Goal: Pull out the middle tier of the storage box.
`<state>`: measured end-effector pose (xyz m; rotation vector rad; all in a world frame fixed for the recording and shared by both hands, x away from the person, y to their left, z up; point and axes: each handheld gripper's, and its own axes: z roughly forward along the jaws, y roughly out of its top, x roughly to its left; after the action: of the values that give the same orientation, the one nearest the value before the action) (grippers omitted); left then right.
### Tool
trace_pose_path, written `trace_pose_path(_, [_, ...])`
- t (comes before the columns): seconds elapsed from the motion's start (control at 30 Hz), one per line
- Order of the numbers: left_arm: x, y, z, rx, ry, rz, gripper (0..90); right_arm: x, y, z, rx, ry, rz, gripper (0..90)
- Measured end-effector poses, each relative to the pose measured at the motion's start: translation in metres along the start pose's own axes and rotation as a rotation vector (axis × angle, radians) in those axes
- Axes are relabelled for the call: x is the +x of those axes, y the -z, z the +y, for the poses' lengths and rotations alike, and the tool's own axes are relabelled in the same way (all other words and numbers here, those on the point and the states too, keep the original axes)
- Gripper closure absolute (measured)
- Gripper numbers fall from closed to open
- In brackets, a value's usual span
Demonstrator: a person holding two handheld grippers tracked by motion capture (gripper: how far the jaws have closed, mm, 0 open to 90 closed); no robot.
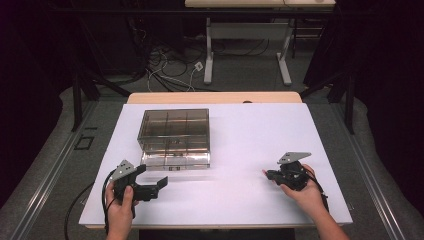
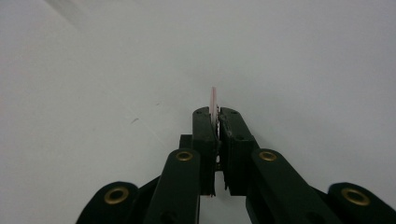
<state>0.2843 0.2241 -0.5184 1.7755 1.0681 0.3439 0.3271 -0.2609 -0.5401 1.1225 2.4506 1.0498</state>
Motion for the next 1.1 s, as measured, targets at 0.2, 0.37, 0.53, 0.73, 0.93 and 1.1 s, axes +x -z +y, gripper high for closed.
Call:
trace_pose_path(0.2, [0.000,0.000,0.000,-0.001,-0.003,0.001,0.7,0.008,0.002,0.005,-0.017,0.034,0.013,85.5])
trace_pose_path(0.37, [0.000,0.001,0.001,-0.007,-0.002,0.004,0.7,0.017,0.006,0.012,-0.011,0.051,0.024,85.5])
trace_pose_path(0.53, [0.000,0.001,0.001,-0.007,-0.003,0.007,0.7,0.025,0.006,0.017,-0.020,0.063,0.039,85.5])
trace_pose_path(0.73, [0.000,0.001,0.000,-0.008,0.001,0.009,0.7,0.033,0.004,0.022,-0.020,0.077,0.067,85.5])
trace_pose_path(0.93, [0.000,0.001,0.001,-0.007,0.004,0.008,0.7,0.043,0.002,0.030,-0.027,0.107,0.077,85.6])
trace_pose_path(1.1, [0.001,0.002,0.001,-0.014,0.002,0.008,0.7,0.051,-0.002,0.035,-0.009,0.118,0.092,85.5])
